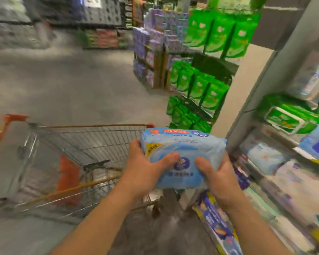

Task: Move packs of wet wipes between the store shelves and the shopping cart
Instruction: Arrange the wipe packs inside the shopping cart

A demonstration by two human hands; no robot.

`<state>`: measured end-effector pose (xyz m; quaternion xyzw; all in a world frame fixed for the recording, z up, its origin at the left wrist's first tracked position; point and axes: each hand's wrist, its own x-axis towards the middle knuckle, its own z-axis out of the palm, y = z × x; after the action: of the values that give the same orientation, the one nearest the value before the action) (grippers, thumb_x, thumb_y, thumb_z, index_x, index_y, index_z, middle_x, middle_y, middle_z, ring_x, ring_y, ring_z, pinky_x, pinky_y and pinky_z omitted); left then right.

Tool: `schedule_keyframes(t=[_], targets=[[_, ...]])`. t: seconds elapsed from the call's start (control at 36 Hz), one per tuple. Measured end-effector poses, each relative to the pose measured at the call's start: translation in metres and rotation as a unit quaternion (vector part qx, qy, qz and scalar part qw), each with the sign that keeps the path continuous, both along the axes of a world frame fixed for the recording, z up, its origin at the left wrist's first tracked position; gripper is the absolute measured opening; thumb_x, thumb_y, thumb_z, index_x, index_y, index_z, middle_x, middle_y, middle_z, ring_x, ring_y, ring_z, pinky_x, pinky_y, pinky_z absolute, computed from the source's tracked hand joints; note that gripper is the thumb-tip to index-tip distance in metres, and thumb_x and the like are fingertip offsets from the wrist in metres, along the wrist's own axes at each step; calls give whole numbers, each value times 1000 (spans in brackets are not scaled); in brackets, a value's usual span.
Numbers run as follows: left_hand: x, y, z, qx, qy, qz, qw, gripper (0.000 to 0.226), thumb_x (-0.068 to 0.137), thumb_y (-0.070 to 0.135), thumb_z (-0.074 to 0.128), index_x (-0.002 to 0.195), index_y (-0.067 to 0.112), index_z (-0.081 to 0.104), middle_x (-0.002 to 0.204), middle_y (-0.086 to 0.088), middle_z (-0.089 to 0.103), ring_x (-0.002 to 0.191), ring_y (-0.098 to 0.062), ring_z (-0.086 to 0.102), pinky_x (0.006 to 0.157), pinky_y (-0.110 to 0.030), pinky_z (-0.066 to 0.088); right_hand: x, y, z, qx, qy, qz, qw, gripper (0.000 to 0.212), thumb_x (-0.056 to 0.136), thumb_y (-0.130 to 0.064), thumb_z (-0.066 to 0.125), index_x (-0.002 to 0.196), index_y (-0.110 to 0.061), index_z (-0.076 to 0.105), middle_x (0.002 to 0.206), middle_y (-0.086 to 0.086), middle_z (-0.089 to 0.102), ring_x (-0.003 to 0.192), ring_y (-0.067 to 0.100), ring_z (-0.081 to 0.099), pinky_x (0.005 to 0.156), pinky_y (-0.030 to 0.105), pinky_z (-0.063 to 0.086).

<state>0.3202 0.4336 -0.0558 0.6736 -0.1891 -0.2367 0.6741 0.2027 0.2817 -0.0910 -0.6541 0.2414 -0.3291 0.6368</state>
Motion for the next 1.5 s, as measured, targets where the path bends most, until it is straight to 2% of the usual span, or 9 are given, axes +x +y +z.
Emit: schedule_keyframes(t=[0.11,0.44,0.64,0.72,1.08,1.17,1.25,1.44,1.5], targets=[[35,30,-7,-29,42,31,998,65,59,34,86,113,35,50,105,5,72,83,-5,74,64,-28,61,52,16,-6,13,18,46,999,105,39,-74,90,125,-22,58,118,4,74,105,26,73,84,47,60],[151,60,-30,-21,90,126,988,67,62,32,83,122,27,54,99,7,76,84,-12,76,61,-28,60,207,29,-36,52,34,201,978,73,57,-44,84,122,-26,58,114,2,76,101,22,75,76,34,62],[218,63,-40,-10,127,152,980,77,55,20,89,123,33,55,108,2,76,92,-20,75,67,-37,62,295,20,-50,68,94,247,962,100,52,-68,88,133,-21,55,122,3,72,106,25,73,86,52,61],[243,65,-47,-5,118,158,980,60,59,18,88,113,34,64,106,1,77,93,-20,75,67,-36,62,325,21,-60,67,117,268,954,94,54,-65,86,131,-21,55,121,1,73,104,24,74,87,52,61],[342,88,-105,32,200,197,959,79,54,19,98,124,21,60,109,-5,75,95,-25,75,74,-46,62,417,47,-99,97,176,292,935,45,81,-34,74,122,-22,61,108,-1,76,86,10,76,63,23,60],[364,92,-121,30,226,194,954,74,54,19,96,119,23,62,105,-4,76,94,-26,75,78,-50,62,437,49,-113,98,204,288,930,52,78,-42,75,124,-23,63,111,2,77,92,17,77,72,36,64],[385,95,-137,35,258,179,949,72,56,21,95,120,24,62,104,-1,77,93,-24,75,77,-47,62,458,50,-130,105,227,286,925,52,75,-50,77,121,-29,63,112,-1,77,97,23,76,82,51,62],[425,95,-176,56,296,186,935,55,65,19,93,110,29,63,88,7,77,78,-12,76,62,-31,61,489,54,-173,122,279,276,911,69,68,-67,80,122,-28,65,112,-1,77,100,25,75,87,53,60],[433,93,-189,59,311,182,931,48,68,14,90,106,27,63,92,3,78,75,-12,76,59,-28,59,496,52,-189,144,291,269,907,60,74,-52,77,124,-22,63,111,2,77,98,25,76,83,48,62]])
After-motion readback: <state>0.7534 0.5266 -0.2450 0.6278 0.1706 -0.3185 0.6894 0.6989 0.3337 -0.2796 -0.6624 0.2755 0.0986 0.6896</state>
